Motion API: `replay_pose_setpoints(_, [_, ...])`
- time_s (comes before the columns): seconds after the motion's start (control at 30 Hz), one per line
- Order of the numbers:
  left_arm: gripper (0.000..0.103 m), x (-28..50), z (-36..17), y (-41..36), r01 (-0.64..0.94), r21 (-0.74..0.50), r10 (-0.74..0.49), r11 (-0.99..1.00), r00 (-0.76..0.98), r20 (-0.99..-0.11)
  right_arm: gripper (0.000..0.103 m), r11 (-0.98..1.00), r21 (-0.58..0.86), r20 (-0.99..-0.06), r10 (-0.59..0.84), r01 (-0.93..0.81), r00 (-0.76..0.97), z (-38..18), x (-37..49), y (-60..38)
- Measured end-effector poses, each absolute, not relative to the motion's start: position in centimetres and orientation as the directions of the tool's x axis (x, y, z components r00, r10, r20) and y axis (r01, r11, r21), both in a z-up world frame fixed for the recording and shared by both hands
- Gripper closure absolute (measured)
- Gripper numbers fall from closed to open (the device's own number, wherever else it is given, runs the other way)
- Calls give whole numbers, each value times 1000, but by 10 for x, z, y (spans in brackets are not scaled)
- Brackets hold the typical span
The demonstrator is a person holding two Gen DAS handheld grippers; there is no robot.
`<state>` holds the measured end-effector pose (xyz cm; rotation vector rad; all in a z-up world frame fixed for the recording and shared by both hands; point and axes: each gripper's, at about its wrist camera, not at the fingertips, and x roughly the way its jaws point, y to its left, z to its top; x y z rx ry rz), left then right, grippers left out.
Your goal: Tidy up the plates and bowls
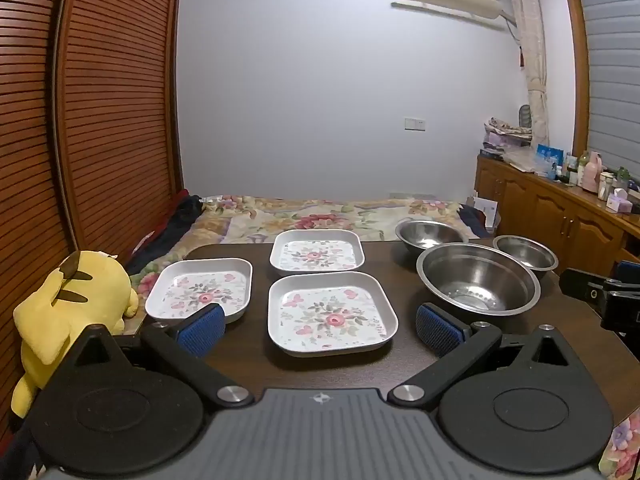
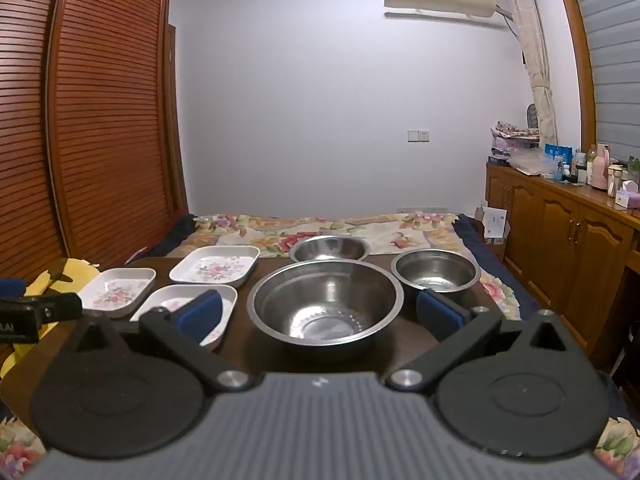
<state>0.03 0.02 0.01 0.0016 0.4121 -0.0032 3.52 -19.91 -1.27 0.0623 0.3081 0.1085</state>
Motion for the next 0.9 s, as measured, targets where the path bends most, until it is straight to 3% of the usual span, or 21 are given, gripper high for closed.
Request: replay_pose_setpoints(0.9, [0,-1,4,4,0,13,5,1000,919,-393,0,993,78,-297,113,-94,948,-12,34,-201])
